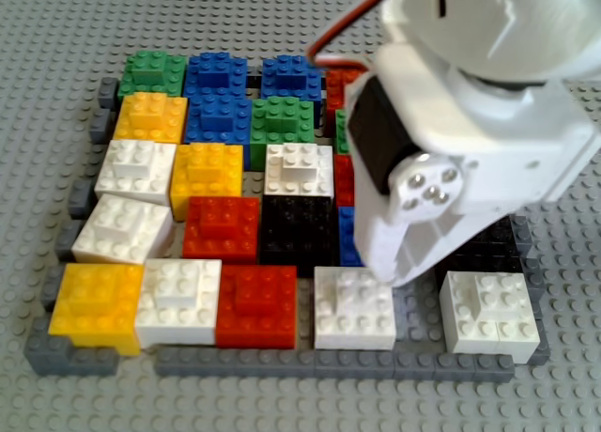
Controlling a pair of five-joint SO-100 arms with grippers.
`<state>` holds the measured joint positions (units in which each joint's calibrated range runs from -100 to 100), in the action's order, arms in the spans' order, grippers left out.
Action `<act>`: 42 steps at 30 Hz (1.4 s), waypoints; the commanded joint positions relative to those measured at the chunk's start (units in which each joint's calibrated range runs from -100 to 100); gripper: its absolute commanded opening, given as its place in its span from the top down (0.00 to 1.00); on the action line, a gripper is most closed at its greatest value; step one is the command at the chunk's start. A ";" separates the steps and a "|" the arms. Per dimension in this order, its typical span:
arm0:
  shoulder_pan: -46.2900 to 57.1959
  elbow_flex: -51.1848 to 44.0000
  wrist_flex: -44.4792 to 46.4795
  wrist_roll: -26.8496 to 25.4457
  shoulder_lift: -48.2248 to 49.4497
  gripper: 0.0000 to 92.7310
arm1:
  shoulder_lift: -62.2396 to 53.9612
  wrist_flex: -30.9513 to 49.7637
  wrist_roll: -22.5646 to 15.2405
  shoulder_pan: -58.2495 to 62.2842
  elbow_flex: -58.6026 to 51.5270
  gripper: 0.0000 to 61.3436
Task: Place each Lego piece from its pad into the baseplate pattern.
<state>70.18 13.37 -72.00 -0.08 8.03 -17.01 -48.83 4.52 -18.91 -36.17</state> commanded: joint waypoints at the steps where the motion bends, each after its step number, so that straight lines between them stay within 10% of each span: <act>1: 0.44 -0.14 -0.01 -0.09 0.30 0.91 | -6.25 -3.16 -0.30 -1.73 1.72 1.00; 13: 1.09 -0.14 -0.01 -0.04 0.30 0.91 | -14.23 -18.95 0.73 -10.29 -1.08 1.00; 42: 1.31 0.77 0.07 -0.04 0.38 0.91 | -1.53 -3.65 2.64 -8.33 -3.78 1.00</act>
<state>71.07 14.63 -72.00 -0.08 8.03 -16.49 -58.49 6.82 -30.55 -45.84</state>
